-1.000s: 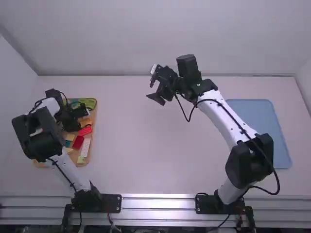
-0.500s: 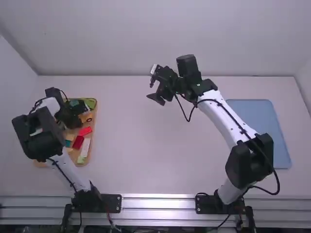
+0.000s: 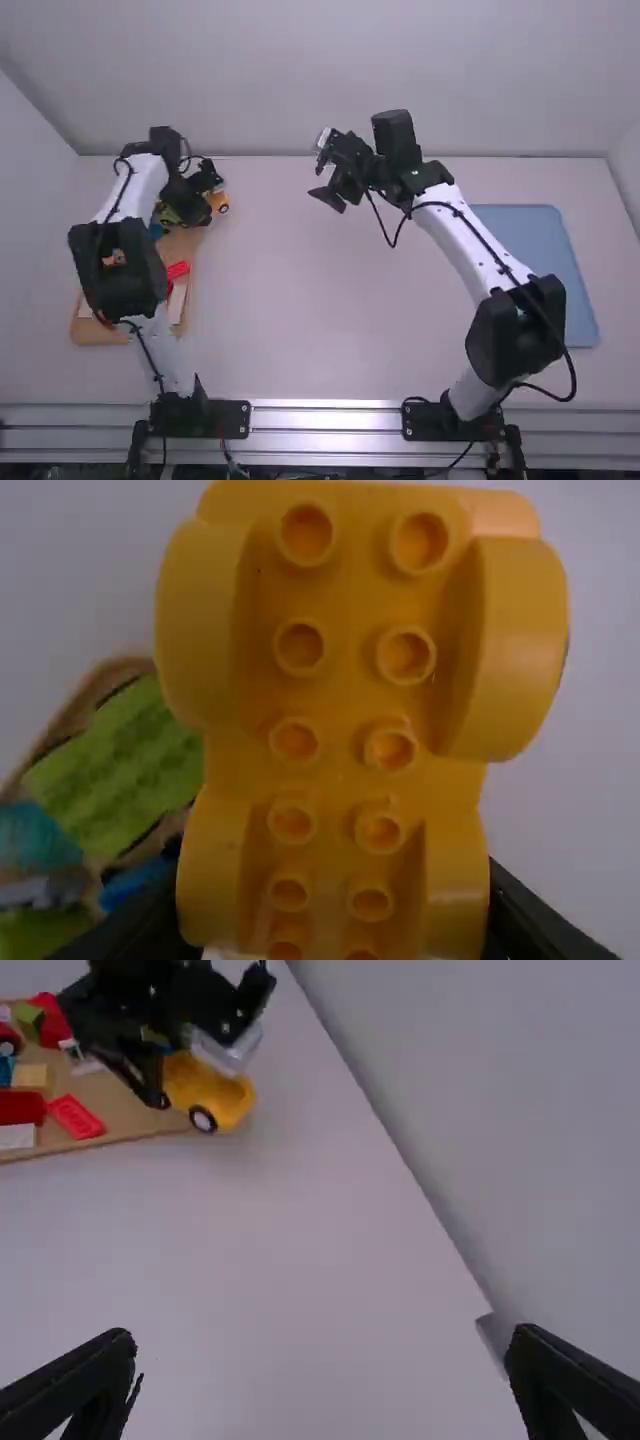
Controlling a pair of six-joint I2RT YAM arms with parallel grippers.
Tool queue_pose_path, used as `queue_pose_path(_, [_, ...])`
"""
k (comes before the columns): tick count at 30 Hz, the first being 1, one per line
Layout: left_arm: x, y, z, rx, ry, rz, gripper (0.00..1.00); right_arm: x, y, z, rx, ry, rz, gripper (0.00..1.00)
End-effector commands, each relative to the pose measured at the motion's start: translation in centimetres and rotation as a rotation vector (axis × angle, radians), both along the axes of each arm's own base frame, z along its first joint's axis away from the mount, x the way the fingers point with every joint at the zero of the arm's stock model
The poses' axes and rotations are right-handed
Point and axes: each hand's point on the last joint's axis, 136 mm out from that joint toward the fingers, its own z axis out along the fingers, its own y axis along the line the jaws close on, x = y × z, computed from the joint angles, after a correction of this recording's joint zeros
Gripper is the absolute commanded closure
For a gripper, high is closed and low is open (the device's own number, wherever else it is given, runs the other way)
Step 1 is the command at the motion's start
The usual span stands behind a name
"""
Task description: Assemble lego blocks to make yellow taxi
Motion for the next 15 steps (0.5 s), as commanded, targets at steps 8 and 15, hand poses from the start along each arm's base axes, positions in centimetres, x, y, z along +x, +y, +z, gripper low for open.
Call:
queue_pose_path(8, [-0.8, -15.1, -2.7, 0.07, -0.017, -0.339, 0.98, 2.3, -3.6, 2.0, 0.066, 0.034, -0.125, 0.01])
queue_pose_path(15, [-3.9, -21.9, -3.8, 0.14, -0.001, -0.581, 0.98, 1.7, -6.3, 5.3, 0.152, 0.018, -0.111, 0.01])
